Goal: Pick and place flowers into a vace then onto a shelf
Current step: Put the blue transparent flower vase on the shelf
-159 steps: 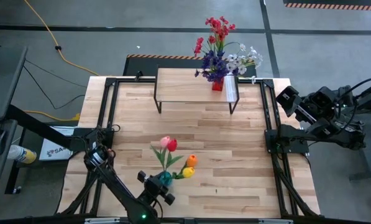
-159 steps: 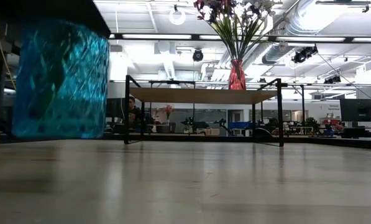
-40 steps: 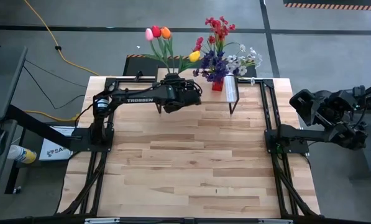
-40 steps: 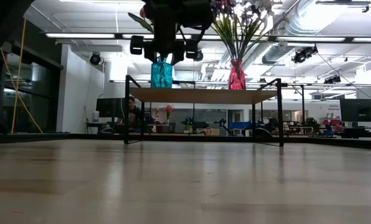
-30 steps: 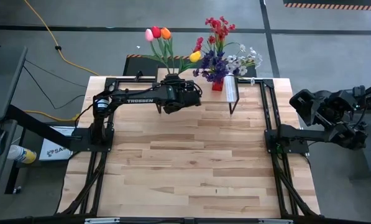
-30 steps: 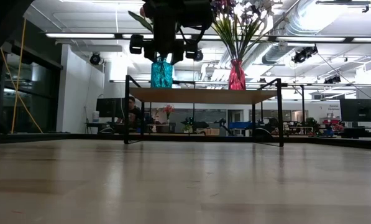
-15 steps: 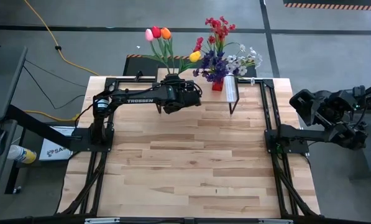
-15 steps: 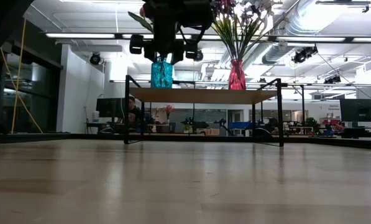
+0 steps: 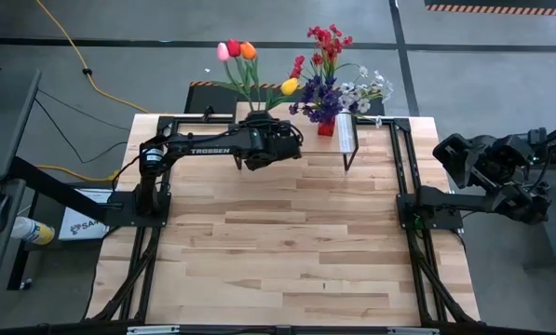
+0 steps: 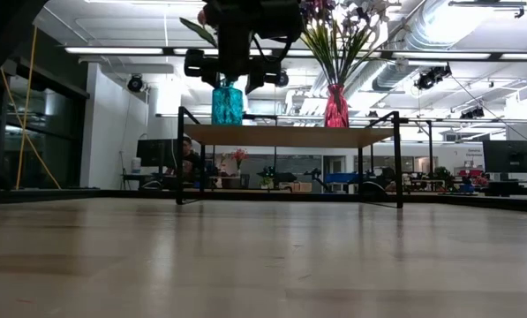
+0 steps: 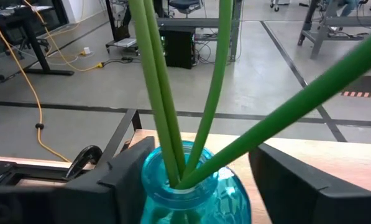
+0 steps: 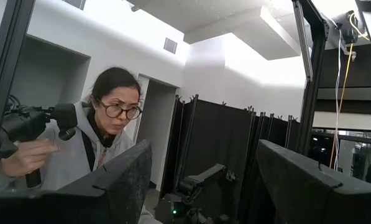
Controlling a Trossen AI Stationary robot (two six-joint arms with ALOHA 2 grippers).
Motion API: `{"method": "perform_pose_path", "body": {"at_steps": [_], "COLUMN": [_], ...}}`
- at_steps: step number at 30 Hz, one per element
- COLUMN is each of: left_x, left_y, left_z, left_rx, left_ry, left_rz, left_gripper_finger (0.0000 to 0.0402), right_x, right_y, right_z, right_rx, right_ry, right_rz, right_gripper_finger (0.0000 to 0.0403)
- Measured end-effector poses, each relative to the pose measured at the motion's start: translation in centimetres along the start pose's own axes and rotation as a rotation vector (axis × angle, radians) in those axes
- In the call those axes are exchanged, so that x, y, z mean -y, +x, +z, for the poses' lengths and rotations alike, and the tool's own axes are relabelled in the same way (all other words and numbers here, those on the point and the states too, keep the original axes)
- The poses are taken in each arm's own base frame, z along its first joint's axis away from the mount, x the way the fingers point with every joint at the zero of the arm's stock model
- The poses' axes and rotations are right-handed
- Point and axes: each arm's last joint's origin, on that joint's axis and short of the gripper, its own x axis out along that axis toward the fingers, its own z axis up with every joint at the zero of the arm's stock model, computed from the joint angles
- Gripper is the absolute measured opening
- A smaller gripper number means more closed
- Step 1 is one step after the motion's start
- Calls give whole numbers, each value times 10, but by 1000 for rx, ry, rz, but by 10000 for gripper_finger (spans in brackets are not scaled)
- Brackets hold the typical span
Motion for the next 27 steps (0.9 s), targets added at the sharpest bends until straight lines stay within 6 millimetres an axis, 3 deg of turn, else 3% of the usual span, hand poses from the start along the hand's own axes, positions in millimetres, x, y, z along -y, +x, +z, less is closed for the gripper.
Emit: {"method": "perform_pose_path", "body": {"at_steps": [6,11,27], "left_x": [0,0,1], "left_y": [0,0,-13], "left_z": [0,0,-1], "left_rx": [4,5,99], "left_ry": [0,0,8], "left_rz": [1,2,-3], "left_gripper_finger": [349,376,386], "right_x": [0,0,2], "right_y": [0,0,0], "right_z": [0,0,-2], "right_rx": [0,0,-11], "right_ry": [0,0,21], "right_rz": [0,0,-10], "right_gripper_finger": [279,279,280]}}
